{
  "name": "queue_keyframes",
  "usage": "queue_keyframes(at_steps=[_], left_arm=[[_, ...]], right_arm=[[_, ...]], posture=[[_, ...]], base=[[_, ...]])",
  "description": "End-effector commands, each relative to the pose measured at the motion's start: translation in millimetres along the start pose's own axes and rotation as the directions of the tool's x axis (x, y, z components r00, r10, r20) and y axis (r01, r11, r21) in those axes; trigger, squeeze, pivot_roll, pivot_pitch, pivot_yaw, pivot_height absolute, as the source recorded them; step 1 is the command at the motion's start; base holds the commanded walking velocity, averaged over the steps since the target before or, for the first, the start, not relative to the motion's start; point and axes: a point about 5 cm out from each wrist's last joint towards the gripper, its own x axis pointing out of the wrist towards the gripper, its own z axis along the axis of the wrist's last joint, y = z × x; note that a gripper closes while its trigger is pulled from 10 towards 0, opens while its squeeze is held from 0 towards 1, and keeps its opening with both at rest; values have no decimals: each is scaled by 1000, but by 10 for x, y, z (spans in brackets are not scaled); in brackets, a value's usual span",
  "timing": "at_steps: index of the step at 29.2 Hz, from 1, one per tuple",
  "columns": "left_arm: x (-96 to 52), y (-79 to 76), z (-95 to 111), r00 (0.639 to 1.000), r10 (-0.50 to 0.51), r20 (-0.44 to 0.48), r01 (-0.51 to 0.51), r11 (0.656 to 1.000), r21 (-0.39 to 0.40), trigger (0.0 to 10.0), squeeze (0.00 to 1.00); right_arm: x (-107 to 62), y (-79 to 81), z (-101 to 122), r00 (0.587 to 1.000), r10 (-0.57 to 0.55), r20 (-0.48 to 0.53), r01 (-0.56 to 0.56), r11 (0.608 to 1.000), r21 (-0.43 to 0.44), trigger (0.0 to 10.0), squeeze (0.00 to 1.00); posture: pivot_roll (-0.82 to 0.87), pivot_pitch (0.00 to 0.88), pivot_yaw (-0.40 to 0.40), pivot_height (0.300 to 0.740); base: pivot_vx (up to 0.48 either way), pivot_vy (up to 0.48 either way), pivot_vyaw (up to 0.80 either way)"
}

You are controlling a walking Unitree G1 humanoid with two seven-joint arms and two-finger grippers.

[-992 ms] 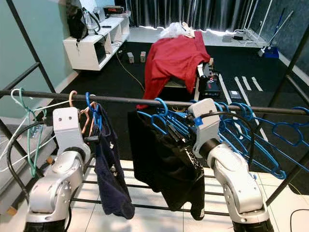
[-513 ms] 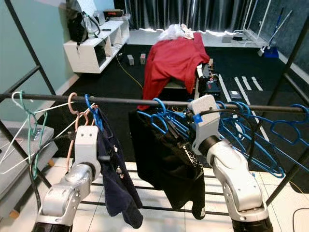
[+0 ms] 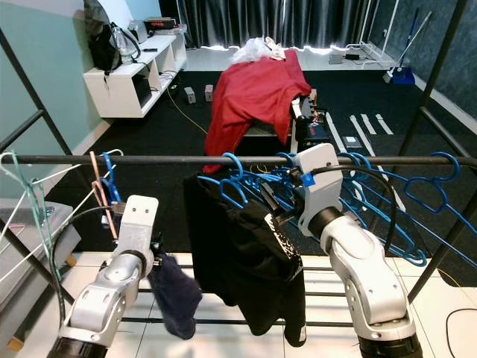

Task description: Hang hanger

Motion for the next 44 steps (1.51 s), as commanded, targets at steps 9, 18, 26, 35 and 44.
queue_keyframes(at_steps=[9,18,26,35,44], left_arm=[[-110,365,444,955,-114,274,111,993,28,0,0],[-296,434,424,889,-340,308,317,940,122,0,0],[-434,268,382,791,-523,318,508,851,135,0,0],[-699,595,230,676,-707,208,660,706,255,5333,0],[-911,735,205,598,-781,182,761,624,176,10000,0]], right_arm=[[19,-12,68,1000,-6,24,6,1000,6,10000,0],[42,-7,47,1000,1,13,-1,1000,-1,10000,0],[50,-28,31,1000,-5,-5,5,1000,-17,10000,0],[49,-90,-77,996,-51,-67,49,998,-30,10000,0],[54,-97,-85,996,-49,-70,47,999,-27,10000,0]], posture=[[-100,0,20,740],[-95,0,12,740],[-96,0,14,740],[-89,0,15,740],[-89,0,8,740]], base=[[0,0,0],[0,0,0],[0,0,0],[0,0,0],[-32,0,0]])
